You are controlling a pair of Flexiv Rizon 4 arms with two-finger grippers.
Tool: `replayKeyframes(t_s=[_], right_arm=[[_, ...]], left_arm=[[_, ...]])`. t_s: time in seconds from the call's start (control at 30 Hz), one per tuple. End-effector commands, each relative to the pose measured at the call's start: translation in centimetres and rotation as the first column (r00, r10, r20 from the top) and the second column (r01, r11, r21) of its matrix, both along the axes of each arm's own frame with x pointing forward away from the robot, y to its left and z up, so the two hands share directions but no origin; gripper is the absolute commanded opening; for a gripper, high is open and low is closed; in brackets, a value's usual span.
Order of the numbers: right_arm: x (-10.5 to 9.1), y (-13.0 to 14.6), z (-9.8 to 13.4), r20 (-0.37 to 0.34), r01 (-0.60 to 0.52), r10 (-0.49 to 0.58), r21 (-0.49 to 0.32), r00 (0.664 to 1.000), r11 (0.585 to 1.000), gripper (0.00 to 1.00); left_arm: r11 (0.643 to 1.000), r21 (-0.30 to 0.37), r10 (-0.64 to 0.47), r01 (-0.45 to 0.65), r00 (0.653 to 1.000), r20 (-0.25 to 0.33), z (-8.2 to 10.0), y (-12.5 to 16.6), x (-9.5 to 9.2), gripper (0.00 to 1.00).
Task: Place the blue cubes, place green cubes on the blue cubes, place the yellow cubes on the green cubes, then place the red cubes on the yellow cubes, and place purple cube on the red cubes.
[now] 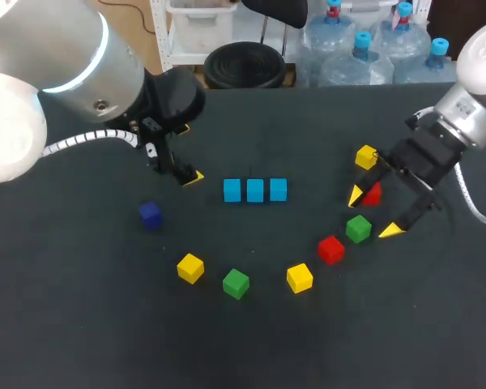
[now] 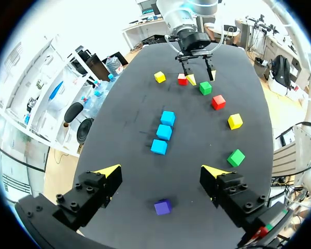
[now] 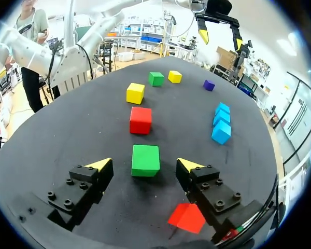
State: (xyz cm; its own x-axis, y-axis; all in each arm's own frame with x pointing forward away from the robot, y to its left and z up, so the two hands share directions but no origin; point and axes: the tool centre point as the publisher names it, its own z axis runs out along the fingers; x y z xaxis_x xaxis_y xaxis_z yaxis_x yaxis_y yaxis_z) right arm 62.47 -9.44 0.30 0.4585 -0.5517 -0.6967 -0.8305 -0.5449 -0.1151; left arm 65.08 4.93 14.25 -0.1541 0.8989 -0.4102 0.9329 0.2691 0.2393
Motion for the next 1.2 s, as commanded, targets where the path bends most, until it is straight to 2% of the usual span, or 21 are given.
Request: replayKeyframes(t_s=[0.03,0.17,0.27,0.33,0.4,0.43,0.5,0.73,0.8,0.83,0.9,1.07,1.13,1.2], right_arm=[[-0.6,0.1,0.2,0.009,0.002,-0.002,-0.005,1.000,1.000,0.80],[-0.7,0.3,0.1,0.010,-0.002,0.002,-0.007,1.000,1.000,0.88],[-0.6,0.4,0.2,0.012,-0.005,0.005,-0.008,1.000,1.000,0.77],[-0.6,0.5,0.2,0.011,-0.007,0.007,-0.007,1.000,1.000,0.75],[-0.7,0.6,0.1,0.010,-0.009,0.009,-0.009,1.000,1.000,0.60],[-0.7,0.7,0.0,0.010,-0.009,0.009,-0.011,1.000,1.000,0.60],[-0.7,0.8,-0.1,0.007,-0.009,0.009,-0.014,1.000,1.000,0.65],[-0.7,1.0,-0.3,0.001,-0.011,0.011,-0.014,1.000,1.000,0.62],[-0.7,1.0,-0.4,-0.001,-0.013,0.013,-0.014,1.000,1.000,0.56],[-0.8,1.1,-0.4,-0.002,-0.014,0.014,-0.015,1.000,1.000,0.49],[-0.8,1.1,-0.5,-0.005,-0.017,0.017,-0.016,1.000,1.000,0.45],[-0.8,1.1,-0.5,-0.007,-0.020,0.020,-0.018,1.000,1.000,0.27],[-0.9,1.1,-0.6,-0.009,-0.018,0.018,-0.019,1.000,1.000,0.16],[-0.9,1.1,-0.6,-0.010,-0.016,0.015,-0.020,1.000,1.000,0.00]], left_arm=[[1.000,0.000,-0.002,0.002,1.000,-0.001,0.0,0.0,0.1,1.00],[1.000,0.000,-0.002,0.002,1.000,-0.001,0.0,0.0,0.1,1.00],[1.000,0.000,-0.002,0.002,1.000,-0.001,0.0,0.0,0.1,1.00],[1.000,0.000,-0.002,0.002,1.000,-0.001,0.0,0.0,0.1,1.00],[1.000,0.000,-0.002,0.002,1.000,-0.001,0.0,0.0,0.1,1.00],[1.000,0.000,-0.002,0.002,1.000,-0.001,0.0,0.0,0.1,1.00],[1.000,0.000,-0.002,0.002,1.000,-0.001,0.0,0.0,0.1,1.00],[1.000,0.000,-0.002,0.002,1.000,-0.001,0.0,0.0,0.1,1.00],[1.000,0.000,-0.002,0.002,1.000,-0.001,0.0,0.0,0.1,1.00],[1.000,0.000,-0.002,0.002,1.000,-0.001,0.0,0.0,0.1,1.00],[1.000,0.000,-0.002,0.002,1.000,-0.001,0.0,0.0,0.1,1.00],[1.000,0.000,-0.002,0.002,1.000,-0.001,0.0,0.0,0.1,1.00],[1.000,0.000,-0.002,0.002,1.000,-0.001,0.0,0.0,0.1,1.00],[1.000,0.000,-0.002,0.002,1.000,-0.001,0.0,0.0,0.1,1.00]])
